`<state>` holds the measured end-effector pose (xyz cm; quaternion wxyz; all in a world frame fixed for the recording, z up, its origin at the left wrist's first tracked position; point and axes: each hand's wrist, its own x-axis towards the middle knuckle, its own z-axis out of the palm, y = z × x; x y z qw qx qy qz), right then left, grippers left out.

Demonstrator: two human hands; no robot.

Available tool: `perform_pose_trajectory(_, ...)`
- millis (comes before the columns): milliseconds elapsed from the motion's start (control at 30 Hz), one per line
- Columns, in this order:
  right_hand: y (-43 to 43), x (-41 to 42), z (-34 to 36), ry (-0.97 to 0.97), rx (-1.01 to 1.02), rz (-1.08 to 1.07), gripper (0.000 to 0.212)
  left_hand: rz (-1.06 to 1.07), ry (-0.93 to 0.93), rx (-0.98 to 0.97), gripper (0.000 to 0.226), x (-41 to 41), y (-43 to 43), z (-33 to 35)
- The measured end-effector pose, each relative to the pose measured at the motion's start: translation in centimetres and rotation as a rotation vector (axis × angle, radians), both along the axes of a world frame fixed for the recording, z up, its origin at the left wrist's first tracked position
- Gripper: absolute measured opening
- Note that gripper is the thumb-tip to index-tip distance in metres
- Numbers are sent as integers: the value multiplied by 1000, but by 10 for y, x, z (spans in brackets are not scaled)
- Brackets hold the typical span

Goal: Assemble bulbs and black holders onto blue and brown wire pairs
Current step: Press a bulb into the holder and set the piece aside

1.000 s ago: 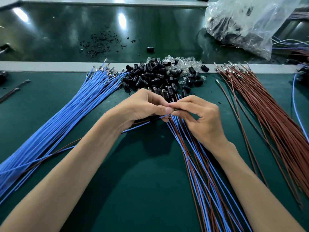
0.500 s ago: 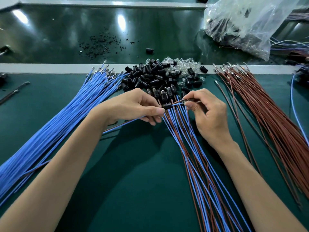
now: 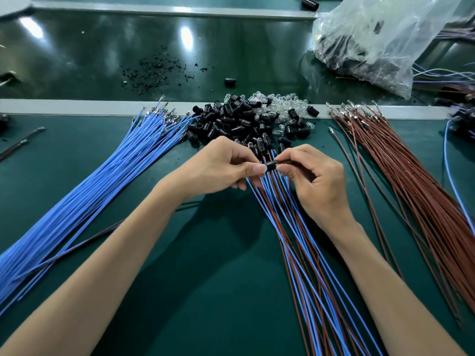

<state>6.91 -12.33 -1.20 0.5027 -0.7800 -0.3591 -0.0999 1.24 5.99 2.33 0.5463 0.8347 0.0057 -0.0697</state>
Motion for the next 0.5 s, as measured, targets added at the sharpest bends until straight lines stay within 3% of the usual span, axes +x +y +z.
perform_pose_trajectory(133,-2,-2,3,190,105,78,18,57,-43,-38,16,0,-3,-8)
perform_pose_trajectory(267,2,-7,5,356,138,236,45,85,-22,-111,20,1,-2,-6)
perform_pose_trajectory(400,4,-6,2,236,40,179,23,-16,73,-90,37,-1,-6,-4)
perform_pose_trajectory(500,2,-6,0,212,2,148,18,4,124,-91,28,-2,-7,-6)
